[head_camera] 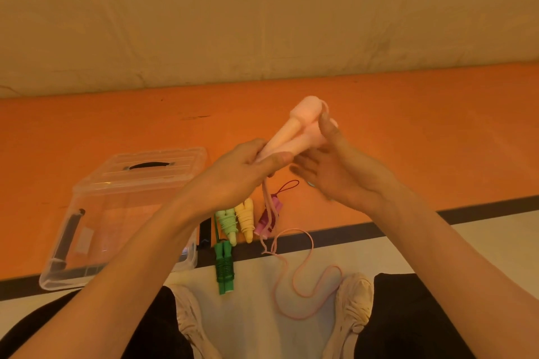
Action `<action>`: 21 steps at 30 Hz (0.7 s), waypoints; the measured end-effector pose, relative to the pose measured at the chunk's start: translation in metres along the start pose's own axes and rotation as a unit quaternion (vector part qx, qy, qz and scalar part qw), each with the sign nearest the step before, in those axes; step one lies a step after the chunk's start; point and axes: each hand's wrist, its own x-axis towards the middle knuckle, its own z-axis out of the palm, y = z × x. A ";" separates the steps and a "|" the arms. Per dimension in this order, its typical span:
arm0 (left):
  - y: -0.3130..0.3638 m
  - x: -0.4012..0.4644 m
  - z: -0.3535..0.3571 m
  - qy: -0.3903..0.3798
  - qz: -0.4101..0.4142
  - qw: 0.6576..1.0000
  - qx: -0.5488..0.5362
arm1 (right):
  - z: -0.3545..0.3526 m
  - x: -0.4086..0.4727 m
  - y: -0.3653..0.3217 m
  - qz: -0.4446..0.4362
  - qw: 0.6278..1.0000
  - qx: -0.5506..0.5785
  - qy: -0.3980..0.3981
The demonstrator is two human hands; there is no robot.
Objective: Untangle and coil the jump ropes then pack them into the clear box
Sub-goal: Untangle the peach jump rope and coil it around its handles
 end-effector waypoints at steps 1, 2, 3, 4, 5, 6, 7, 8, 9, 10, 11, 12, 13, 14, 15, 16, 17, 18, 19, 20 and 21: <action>-0.002 0.001 -0.003 0.019 -0.004 1.000 -0.008 | -0.001 -0.001 0.005 0.028 0.998 -0.046 -0.029; -0.003 0.002 -0.006 0.036 -0.005 0.999 -0.014 | -0.002 -0.003 0.013 0.051 0.993 -0.091 -0.055; -0.004 0.003 -0.008 0.049 -0.003 0.999 -0.019 | -0.001 -0.004 0.021 0.066 0.987 -0.130 -0.073; -0.005 0.004 -0.009 0.060 0.001 0.998 -0.020 | 0.003 -0.007 0.028 0.071 0.980 -0.162 -0.086; -0.005 0.004 -0.009 0.071 0.005 0.997 -0.017 | 0.007 -0.009 0.035 0.067 0.975 -0.189 -0.095; -0.006 0.005 -0.009 0.084 0.007 0.996 -0.011 | 0.011 -0.011 0.040 0.053 0.968 -0.223 -0.098; -0.007 0.005 -0.008 0.096 0.009 0.995 0.002 | 0.015 -0.014 0.043 0.025 0.958 -0.270 -0.090; -0.008 0.005 -0.006 0.106 0.014 0.994 0.020 | 0.017 -0.016 0.043 -0.014 0.941 -0.330 -0.071; -0.010 0.004 -0.004 0.112 0.021 0.993 0.044 | 0.019 -0.019 0.042 -0.060 0.916 -0.394 -0.049; -0.011 0.003 -0.003 0.112 0.030 0.991 0.070 | 0.020 -0.021 0.039 -0.104 0.881 -0.460 -0.032; -0.013 0.001 -0.001 0.111 0.037 0.988 0.098 | 0.019 -0.024 0.036 -0.140 0.839 -0.525 -0.021; -0.015 0.000 0.000 0.110 0.040 0.985 0.130 | 0.019 -0.026 0.033 -0.167 0.794 -0.584 -0.014; -0.017 -0.001 0.002 0.111 0.039 0.979 0.164 | 0.017 -0.028 0.030 -0.186 0.749 -0.635 -0.012; -0.019 -0.001 0.003 0.112 0.035 0.974 0.195 | 0.016 -0.030 0.027 -0.197 0.713 -0.673 -0.014; -0.020 -0.002 0.004 0.112 0.030 0.970 0.215 | 0.016 -0.032 0.024 -0.203 0.689 -0.695 -0.018; -0.020 -0.002 0.005 0.108 0.029 0.968 0.226 | 0.015 -0.033 0.022 -0.210 0.677 -0.705 -0.024; -0.021 -0.002 0.006 0.101 0.031 0.967 0.230 | 0.015 -0.034 0.020 -0.219 0.672 -0.707 -0.030; -0.021 -0.002 0.007 0.095 0.035 0.968 0.228 | 0.015 -0.034 0.019 -0.227 0.668 -0.708 -0.035; -0.020 -0.002 0.007 0.089 0.035 0.971 0.220 | 0.015 -0.035 0.017 -0.231 0.665 -0.710 -0.038; -0.020 -0.001 0.006 0.084 0.032 0.974 0.208 | 0.016 -0.035 0.017 -0.233 0.659 -0.714 -0.040; -0.019 -0.001 0.004 0.080 0.027 0.977 0.194 | 0.017 -0.036 0.017 -0.238 0.651 -0.720 -0.041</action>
